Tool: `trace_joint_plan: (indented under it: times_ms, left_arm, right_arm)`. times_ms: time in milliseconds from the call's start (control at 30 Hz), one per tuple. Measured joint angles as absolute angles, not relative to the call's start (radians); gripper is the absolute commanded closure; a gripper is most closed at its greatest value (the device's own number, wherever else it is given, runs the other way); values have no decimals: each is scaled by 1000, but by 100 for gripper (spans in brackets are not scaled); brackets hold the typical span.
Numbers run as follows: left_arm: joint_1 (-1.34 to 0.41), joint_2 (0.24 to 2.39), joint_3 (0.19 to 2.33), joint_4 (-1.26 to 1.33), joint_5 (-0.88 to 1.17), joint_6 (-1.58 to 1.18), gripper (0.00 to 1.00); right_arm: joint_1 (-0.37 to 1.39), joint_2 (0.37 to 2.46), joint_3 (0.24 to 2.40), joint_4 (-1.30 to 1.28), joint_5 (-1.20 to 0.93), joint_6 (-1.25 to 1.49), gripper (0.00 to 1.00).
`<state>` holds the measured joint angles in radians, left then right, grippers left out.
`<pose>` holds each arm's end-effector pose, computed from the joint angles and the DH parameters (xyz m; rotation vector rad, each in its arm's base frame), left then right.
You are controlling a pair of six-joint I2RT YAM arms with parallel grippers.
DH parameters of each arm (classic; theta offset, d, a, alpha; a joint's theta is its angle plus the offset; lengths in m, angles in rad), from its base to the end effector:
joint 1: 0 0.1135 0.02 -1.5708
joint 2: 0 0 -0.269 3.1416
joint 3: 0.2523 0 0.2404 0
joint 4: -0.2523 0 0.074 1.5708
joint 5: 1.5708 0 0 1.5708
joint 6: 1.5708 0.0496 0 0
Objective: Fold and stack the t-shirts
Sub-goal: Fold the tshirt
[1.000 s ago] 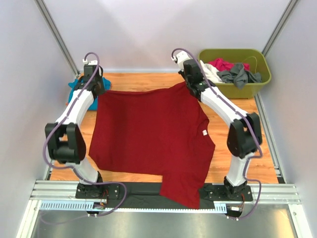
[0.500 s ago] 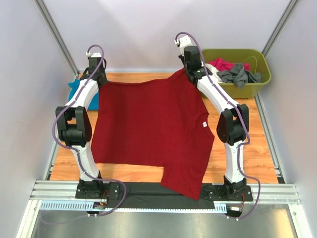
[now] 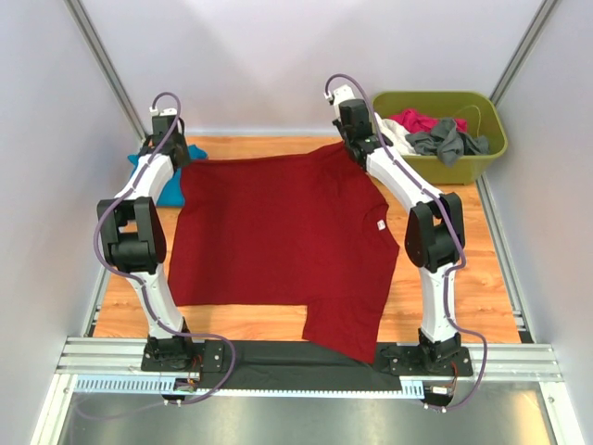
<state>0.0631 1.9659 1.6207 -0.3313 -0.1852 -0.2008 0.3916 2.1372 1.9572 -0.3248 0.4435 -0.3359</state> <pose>0.4571 0.0380 0.2626 -0.3927 2.2022 0.1333 0.4778 0.1743 0.3004 -0.4702 1.9945 -0.4244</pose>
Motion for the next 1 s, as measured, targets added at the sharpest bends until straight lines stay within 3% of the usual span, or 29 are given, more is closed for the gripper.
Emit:
trace_joint_plan:
  times_ms: [367, 1000]
  left_arm:
    - [62, 1950, 1543, -287, -26, -118, 100]
    - [73, 1766, 1362, -241, 116, 91, 100]
  right_arm:
    - [393, 2091, 1871, -368, 417, -302, 100]
    - [417, 1830, 1628, -532, 375, -152, 100]
